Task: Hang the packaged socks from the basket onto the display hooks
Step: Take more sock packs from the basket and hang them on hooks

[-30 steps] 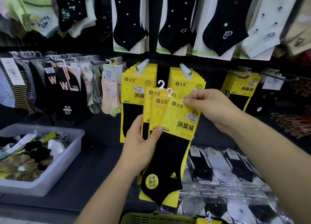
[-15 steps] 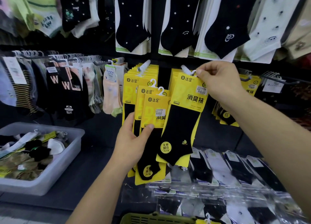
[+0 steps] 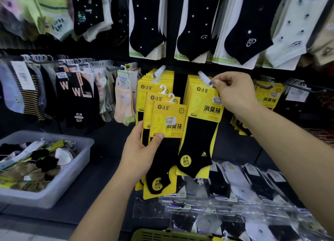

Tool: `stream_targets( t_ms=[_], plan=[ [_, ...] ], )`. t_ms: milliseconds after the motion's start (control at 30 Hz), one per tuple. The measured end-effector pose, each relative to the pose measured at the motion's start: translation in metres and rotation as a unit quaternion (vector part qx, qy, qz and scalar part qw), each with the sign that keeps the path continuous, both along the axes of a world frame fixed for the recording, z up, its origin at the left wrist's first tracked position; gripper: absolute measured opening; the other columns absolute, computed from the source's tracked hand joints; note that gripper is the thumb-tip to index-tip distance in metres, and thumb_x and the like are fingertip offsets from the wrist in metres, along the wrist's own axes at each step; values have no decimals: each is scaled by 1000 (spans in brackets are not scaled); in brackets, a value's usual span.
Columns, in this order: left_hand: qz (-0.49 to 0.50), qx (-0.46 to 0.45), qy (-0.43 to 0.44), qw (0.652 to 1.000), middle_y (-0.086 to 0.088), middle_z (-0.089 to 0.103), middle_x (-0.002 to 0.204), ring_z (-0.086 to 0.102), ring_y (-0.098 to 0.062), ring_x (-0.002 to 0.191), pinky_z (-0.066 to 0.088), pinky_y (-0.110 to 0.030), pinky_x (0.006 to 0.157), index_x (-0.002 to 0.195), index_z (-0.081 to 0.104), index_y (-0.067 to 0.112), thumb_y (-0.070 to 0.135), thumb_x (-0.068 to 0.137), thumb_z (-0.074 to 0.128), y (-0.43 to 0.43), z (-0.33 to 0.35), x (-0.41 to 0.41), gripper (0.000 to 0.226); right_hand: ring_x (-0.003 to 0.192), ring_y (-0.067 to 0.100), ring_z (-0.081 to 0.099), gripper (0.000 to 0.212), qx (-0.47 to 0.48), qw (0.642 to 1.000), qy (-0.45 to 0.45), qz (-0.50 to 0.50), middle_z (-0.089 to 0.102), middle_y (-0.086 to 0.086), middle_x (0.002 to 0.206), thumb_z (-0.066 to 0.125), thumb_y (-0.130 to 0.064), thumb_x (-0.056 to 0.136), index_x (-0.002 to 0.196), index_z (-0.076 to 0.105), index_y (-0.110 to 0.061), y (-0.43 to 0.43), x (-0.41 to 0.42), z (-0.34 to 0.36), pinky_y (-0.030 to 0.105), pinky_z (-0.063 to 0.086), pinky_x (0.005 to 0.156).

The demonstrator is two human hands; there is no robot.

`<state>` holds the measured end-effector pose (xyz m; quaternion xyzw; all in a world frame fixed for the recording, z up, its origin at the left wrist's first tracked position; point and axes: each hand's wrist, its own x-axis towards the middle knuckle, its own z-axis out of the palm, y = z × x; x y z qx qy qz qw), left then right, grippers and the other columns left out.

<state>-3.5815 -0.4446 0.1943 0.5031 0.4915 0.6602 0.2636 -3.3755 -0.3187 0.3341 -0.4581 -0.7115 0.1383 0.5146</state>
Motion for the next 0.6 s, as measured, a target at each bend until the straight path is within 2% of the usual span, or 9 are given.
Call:
stream_targets(
  t_ms=[67,100,167,233,367,400,467,533,600],
  plan=[
    [-3,1,0,1000,18,78,118,72,-4,113,57,-40,103,123,68,40,17,103,70,0,1,1,30,63,-4,59,17,27,999,-38,-15,68,-11,81,60,-17,96,90,71,-27,0,0,-2,7,43,55],
    [-5,2,-2,1000,17,78,118,72,-5,114,57,-40,103,122,68,40,17,103,70,0,1,1,31,69,-3,62,16,44,997,-60,-25,68,-12,83,59,-17,96,92,71,-27,-1,0,-3,10,48,63],
    [-2,8,-11,1000,15,78,118,73,-6,114,57,-42,103,121,69,40,16,102,70,0,1,1,30,90,11,64,18,72,990,-107,-48,69,-10,90,59,-17,93,99,73,-26,-2,0,-4,33,55,84],
    [1,14,-20,1000,13,79,118,73,-8,114,57,-43,104,120,70,39,17,102,71,1,2,0,29,102,21,59,19,88,985,-131,-72,68,-8,96,61,-17,91,105,71,-24,-5,0,-6,45,51,92],
    [-20,11,-31,999,10,79,120,73,-11,116,56,-46,105,123,70,35,15,101,71,1,2,5,29,96,15,54,7,136,985,-76,-74,62,-9,90,62,-21,90,96,64,-24,-23,-4,-15,36,48,84],
    [-26,8,-31,999,10,79,120,74,-12,116,56,-47,105,124,70,33,15,101,71,1,1,7,29,88,9,56,0,113,992,-41,-38,62,-12,85,63,-26,90,90,63,-27,-29,-8,-20,29,48,78],
    [-36,3,-33,999,8,80,119,74,-13,115,57,-48,105,124,69,30,14,101,71,1,1,12,28,69,-1,54,16,19,999,13,42,61,-14,74,68,-41,88,80,64,-28,-40,-15,-29,20,46,65],
    [-42,0,-37,998,7,80,119,75,-14,114,59,-48,103,125,69,27,13,101,71,1,1,16,28,64,2,54,23,-68,994,7,83,61,-12,72,73,-47,84,83,67,-26,-45,-18,-39,21,47,62],
    [-42,-1,-43,998,6,80,118,75,-14,112,59,-48,102,125,69,24,13,100,72,0,1,19,27,71,9,61,19,-113,990,17,87,66,-5,79,77,-38,85,92,67,-24,-45,-17,-44,27,50,68]
  ],
)
